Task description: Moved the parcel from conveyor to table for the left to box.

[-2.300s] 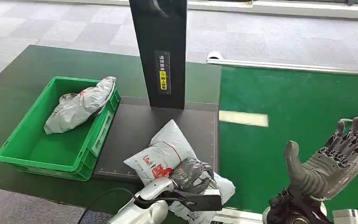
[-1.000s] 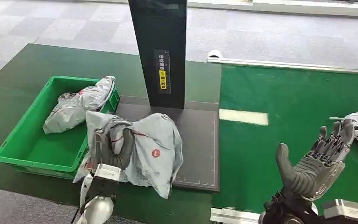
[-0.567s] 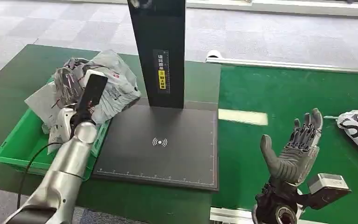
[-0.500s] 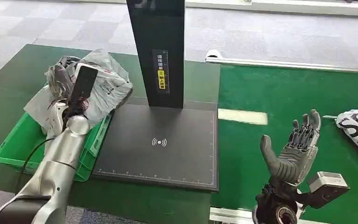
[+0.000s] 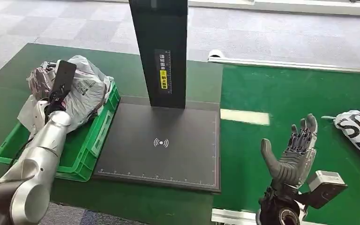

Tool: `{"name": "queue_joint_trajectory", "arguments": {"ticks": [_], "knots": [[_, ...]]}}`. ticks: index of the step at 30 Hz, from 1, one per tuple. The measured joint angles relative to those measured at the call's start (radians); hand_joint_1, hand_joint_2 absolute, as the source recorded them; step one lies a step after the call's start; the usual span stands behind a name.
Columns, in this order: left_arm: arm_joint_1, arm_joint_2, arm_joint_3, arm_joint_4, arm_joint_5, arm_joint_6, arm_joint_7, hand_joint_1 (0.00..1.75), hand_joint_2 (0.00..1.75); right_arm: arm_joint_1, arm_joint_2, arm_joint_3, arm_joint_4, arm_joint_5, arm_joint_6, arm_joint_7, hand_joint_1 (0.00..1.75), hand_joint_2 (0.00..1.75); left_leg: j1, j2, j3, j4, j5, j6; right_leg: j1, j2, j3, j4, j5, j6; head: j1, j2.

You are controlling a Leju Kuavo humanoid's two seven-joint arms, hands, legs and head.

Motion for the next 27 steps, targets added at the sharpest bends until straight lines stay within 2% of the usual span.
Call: {"name": "queue_joint_trajectory", "arguments": {"ticks": [9,10,11,14,17,21,27], "knots": [[-0.003,0.002,0.007,0.022,-0.015,0.027,0.02,1.75,1.75,0.001,-0.004,0.0,0.003,0.0,0.0,0.0,0.0,1.75,0.0,0.0,0.0,0.0,0.0,0.0,0.0,0.0,0.0,0.0,0.0,0.0,0.0,0.0],[-0.003,0.002,0.008,0.022,-0.02,0.036,0.029,1.26,1.75,0.003,-0.004,0.0,0.003,0.0,0.0,0.0,0.0,1.75,0.0,0.0,0.0,0.0,0.0,0.0,0.0,0.0,0.0,0.0,0.0,0.0,0.0,0.0],[-0.003,0.005,0.011,0.022,-0.033,0.044,0.047,0.0,1.75,0.006,-0.004,0.0,0.003,0.0,-0.002,0.0,0.0,1.75,0.0,0.0,0.0,0.0,0.0,0.0,0.0,0.0,0.0,0.0,0.0,0.0,0.0,0.0],[-0.002,0.011,0.04,0.021,-0.052,0.048,0.07,0.0,1.75,0.014,-0.005,0.0,0.003,0.0,-0.01,0.003,0.0,1.75,0.0,0.0,0.0,0.0,0.0,0.0,0.0,0.0,0.0,0.0,0.0,0.0,0.0,0.0],[0.0,0.008,0.102,0.021,-0.003,0.042,-0.01,0.0,1.75,0.022,-0.006,0.0,0.003,0.002,-0.017,0.008,0.0,1.75,0.0,0.0,0.0,0.0,0.0,0.0,0.0,0.0,-0.001,0.0,0.0,0.0,0.0,0.0],[0.0,-0.014,0.152,0.015,0.107,-0.04,-0.136,0.0,1.75,0.027,-0.006,0.0,0.006,0.003,-0.02,0.008,0.0,1.75,0.0,0.0,0.0,0.0,0.0,0.0,0.0,0.0,0.0,0.0,0.0,0.0,0.0,0.0],[0.031,-0.071,0.146,-0.116,0.364,-0.236,-0.162,0.0,1.75,0.028,-0.006,0.0,0.014,-0.016,-0.012,0.018,0.0,1.75,0.0,0.0,0.0,0.0,0.0,0.0,0.0,0.0,0.0,0.0,0.0,0.0,0.0,0.0]]}}
